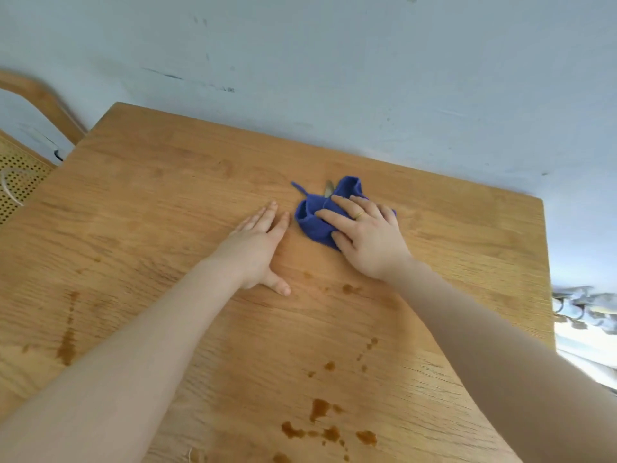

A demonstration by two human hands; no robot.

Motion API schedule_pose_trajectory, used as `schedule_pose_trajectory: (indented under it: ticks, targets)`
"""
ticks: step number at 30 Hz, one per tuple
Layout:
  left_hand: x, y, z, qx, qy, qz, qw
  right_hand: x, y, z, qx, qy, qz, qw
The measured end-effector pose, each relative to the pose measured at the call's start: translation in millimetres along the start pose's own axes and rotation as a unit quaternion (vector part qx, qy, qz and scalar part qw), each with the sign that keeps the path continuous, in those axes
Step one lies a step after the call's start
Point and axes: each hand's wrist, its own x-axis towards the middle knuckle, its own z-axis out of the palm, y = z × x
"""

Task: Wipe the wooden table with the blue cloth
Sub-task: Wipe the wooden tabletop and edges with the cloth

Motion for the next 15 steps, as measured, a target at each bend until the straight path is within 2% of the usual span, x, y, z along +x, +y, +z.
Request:
schedule_pose_trajectory:
  ticks: [2, 5, 8, 10, 15]
  targets:
    - [2, 0, -2, 0.007, -0.001, 0.003, 1.0, 18, 18, -4, -0.015, 0.019, 0.024, 0.999]
    - [5, -3, 2, 0.009, 0.0, 0.012, 1.0, 51, 40, -4, -0.018, 0.057, 0.126, 0.99]
    - [6, -7, 5, -0.003, 0.005, 0.019, 1.0, 65, 42, -5, -0.011, 0.069, 0.185, 0.98]
    - [5, -8, 6, -0.015, 0.006, 0.022, 1.0, 55, 32, -3, 0.001, 0.068, 0.186, 0.98]
    - [3, -7, 4, -0.021, 0.008, 0.025, 0.999, -8, -7, 8, 0.004, 0.064, 0.098, 0.993]
